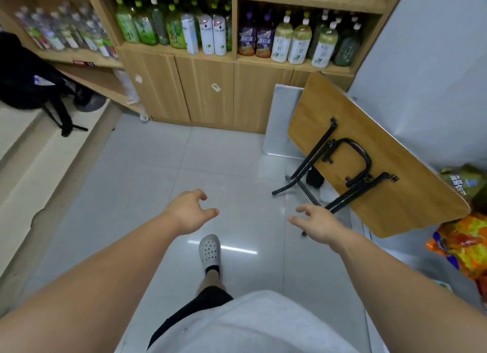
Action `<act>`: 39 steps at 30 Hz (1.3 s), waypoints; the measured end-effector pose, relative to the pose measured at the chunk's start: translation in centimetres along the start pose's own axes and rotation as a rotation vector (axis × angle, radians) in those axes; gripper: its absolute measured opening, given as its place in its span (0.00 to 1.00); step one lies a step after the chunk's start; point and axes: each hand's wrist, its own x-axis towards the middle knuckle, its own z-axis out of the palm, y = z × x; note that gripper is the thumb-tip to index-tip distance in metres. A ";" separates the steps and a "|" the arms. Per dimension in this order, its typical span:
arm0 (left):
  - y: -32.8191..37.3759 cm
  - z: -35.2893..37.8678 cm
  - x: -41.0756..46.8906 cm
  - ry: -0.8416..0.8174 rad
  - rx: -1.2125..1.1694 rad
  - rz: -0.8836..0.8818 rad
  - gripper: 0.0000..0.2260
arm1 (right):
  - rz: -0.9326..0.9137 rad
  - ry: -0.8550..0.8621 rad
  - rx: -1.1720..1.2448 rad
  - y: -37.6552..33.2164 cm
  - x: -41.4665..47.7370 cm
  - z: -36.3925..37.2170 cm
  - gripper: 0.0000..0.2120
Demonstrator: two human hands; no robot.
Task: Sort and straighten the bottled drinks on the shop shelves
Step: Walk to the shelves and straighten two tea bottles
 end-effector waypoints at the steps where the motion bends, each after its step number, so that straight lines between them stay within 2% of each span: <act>1: 0.2 -1.4 2.4 -0.004 0.003 0.011 0.29 | 0.007 0.014 -0.001 -1.3 1.7 -0.8 0.29; 12: 6.2 -17.4 22.9 -0.058 0.069 0.139 0.30 | 0.062 0.118 0.010 -14.7 16.3 -8.7 0.29; 20: 13.8 -22.6 35.2 -0.082 -0.007 0.134 0.28 | 0.085 0.153 0.134 -18.9 28.0 -16.3 0.28; 24: 19.1 -24.8 40.6 -0.078 -0.041 0.095 0.29 | 0.074 0.141 0.158 -20.5 34.1 -22.1 0.27; 30: 28.2 -27.4 47.2 -0.075 -0.023 0.142 0.29 | 0.009 0.177 0.149 -23.0 42.1 -31.1 0.24; 33: 31.1 -28.2 50.6 -0.063 -0.004 0.157 0.29 | -0.003 0.229 -0.052 -23.9 45.3 -35.1 0.29; 36: 33.1 -28.4 54.9 -0.076 0.037 0.162 0.31 | 0.044 0.104 -0.276 -22.5 47.4 -36.1 0.36; 39: 34.6 -27.3 59.1 -0.163 0.060 0.176 0.32 | 0.168 0.000 -0.169 -20.6 48.4 -34.7 0.40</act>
